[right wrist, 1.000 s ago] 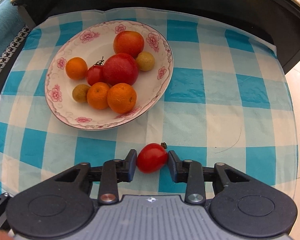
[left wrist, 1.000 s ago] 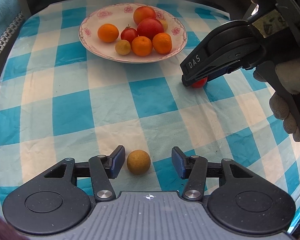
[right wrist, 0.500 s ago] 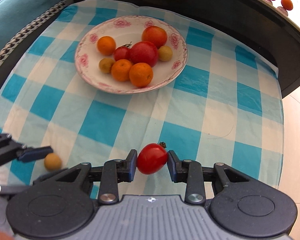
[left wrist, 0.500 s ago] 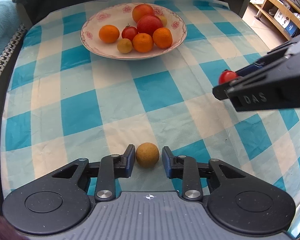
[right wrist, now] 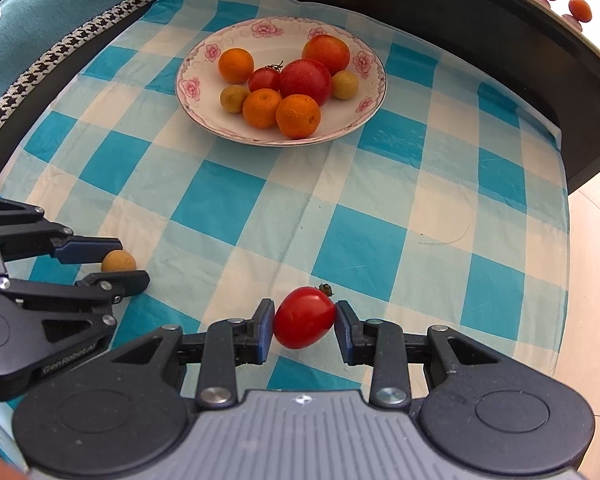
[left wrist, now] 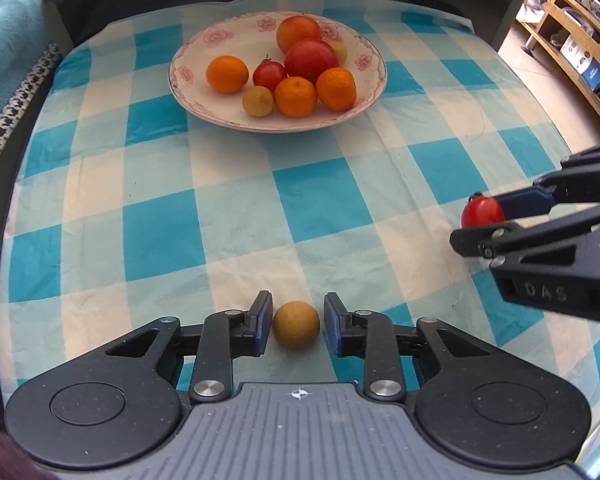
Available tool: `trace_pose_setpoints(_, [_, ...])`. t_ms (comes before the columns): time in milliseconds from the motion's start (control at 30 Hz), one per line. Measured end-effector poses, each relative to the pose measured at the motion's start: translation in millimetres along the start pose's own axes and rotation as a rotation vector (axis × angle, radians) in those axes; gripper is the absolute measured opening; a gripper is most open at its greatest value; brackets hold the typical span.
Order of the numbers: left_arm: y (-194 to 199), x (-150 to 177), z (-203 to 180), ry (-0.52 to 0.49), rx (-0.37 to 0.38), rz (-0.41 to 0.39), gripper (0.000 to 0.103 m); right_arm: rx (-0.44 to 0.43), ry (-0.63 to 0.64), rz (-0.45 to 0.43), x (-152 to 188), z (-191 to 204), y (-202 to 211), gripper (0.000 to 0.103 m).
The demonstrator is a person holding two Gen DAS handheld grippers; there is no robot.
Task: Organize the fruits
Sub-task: 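Carry the held longan and red tomato toward the white bowl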
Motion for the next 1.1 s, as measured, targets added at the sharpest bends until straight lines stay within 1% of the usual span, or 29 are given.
trace_pose_setpoints(200, [0,3,-3,-0.040,-0.044,-0.001,0.033,-0.013,0.001,0.001,-2,1,-4,0.034])
trace_pose_setpoints(300, [2,6,-2,-0.040,-0.050,0.000,0.032,-0.009,0.001,-0.007,-3,1,-2,0.034])
trace_pose_setpoints(400, [3,9,0,-0.048,-0.070,0.000,0.032,-0.007,0.008,-0.017,-3,2,0,0.034])
trace_pose_setpoints(500, [8,7,2,-0.036,-0.069,-0.014,0.032,-0.005,0.009,-0.037,-4,3,5,0.034])
trace_pose_setpoints(633, [17,-1,5,-0.016,-0.061,-0.041,0.032,-0.010,0.014,-0.063,-7,4,14,0.034])
trace_pose_setpoints(933, [38,-32,18,0.042,-0.046,-0.116,0.032,-0.019,-0.008,-0.114,-26,0,28,0.034])
trace_pose_setpoints(1100, [42,-48,19,0.036,-0.046,-0.133,0.032,-0.023,-0.010,-0.130,-39,-1,33,0.034])
Point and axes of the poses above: each gripper's, at about its wrist camera, not at the fingertips, and y roughly against the way its jaws point, z to its left, x to its underside, the point moved 9 cm from there along -y, roughly the way its jaws point, and after that the axes turned 14 degrees about z, right-handed, at the moved point
